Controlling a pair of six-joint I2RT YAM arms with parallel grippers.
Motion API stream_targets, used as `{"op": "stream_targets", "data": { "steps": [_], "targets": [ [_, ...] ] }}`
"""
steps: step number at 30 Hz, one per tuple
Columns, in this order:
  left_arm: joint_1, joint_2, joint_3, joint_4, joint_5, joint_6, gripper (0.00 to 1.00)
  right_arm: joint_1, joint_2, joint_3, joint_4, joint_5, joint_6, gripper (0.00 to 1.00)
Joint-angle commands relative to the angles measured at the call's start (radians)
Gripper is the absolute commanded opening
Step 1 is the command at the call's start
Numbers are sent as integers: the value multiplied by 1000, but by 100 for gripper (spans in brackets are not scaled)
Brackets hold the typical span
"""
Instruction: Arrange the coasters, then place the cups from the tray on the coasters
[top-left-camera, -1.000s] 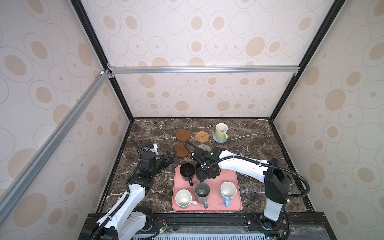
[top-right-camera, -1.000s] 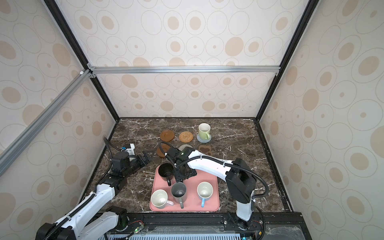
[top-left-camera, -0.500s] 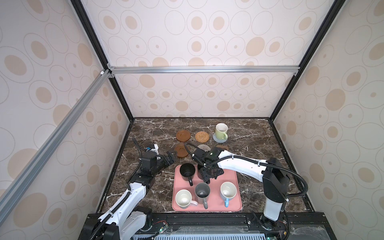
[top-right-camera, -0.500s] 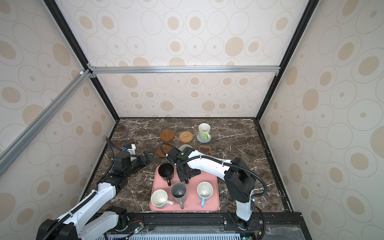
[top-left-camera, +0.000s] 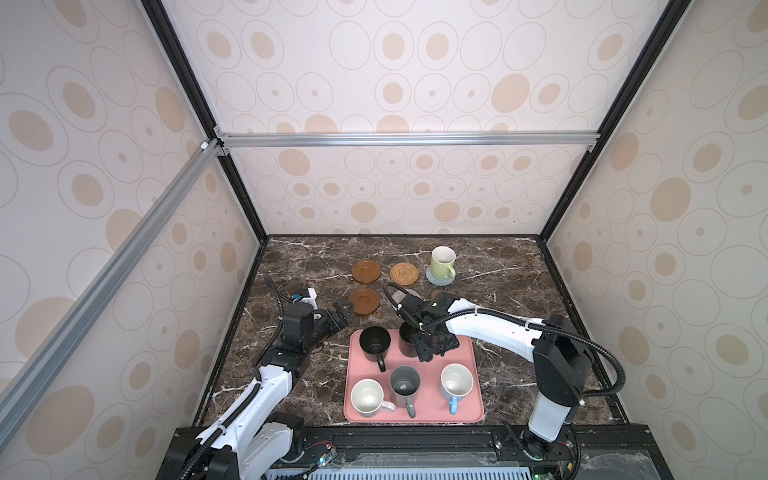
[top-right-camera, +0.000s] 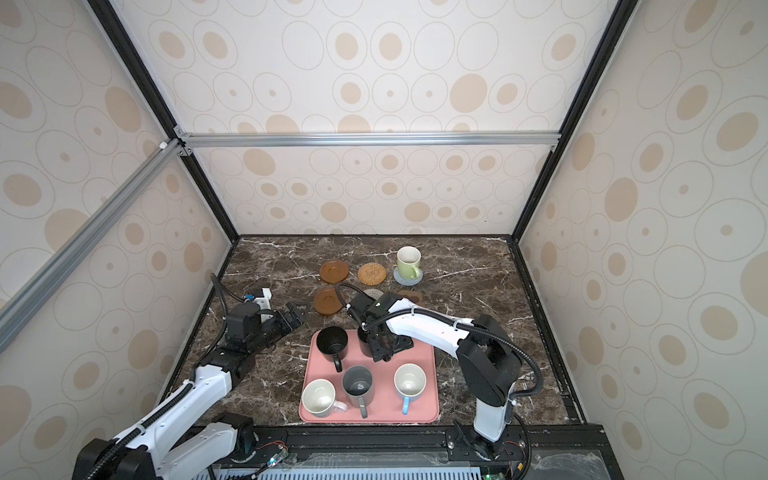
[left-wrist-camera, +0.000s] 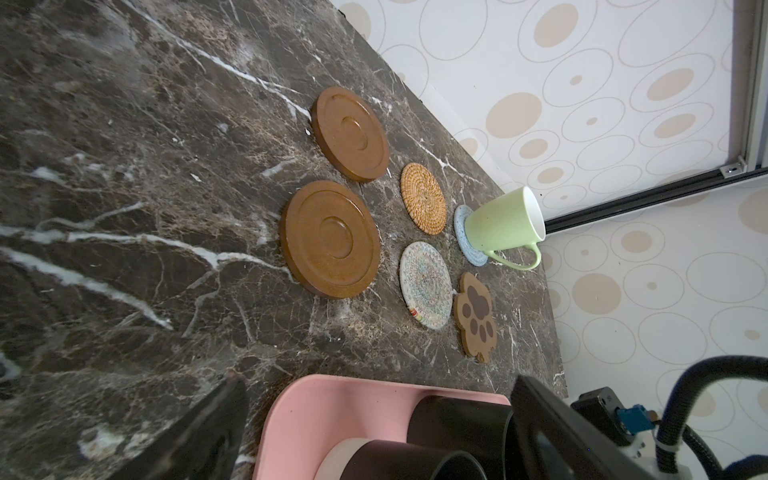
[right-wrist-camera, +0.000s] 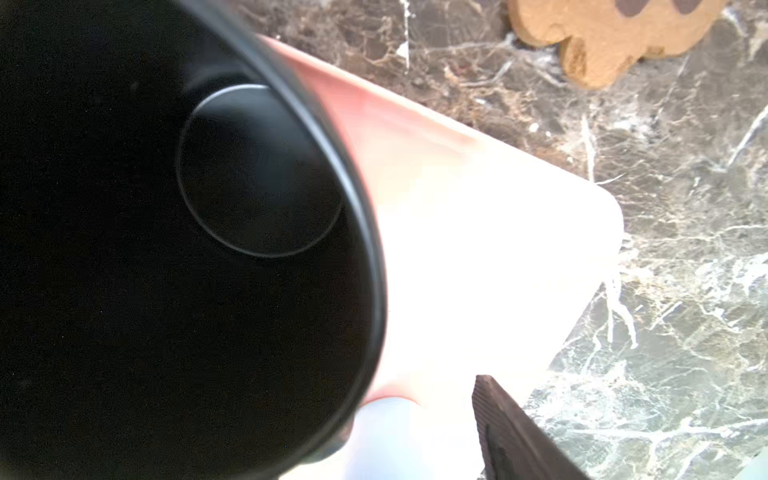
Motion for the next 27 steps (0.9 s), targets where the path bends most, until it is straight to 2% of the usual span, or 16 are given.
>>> {"op": "stream_targets", "data": {
  "steps": [1,11,27],
  "targets": [
    [7,-21,38,-12,-6,-5,100,-3,-32,-15,21,4,-14,71],
    [6,-36,26,-14,-12,-9,100,-3,-56,-59,133,-105,-63,67],
    [6,-45,31,-23,-9,-1,100,-2,-87,-187,322,-80,-94,58]
  ]
}}
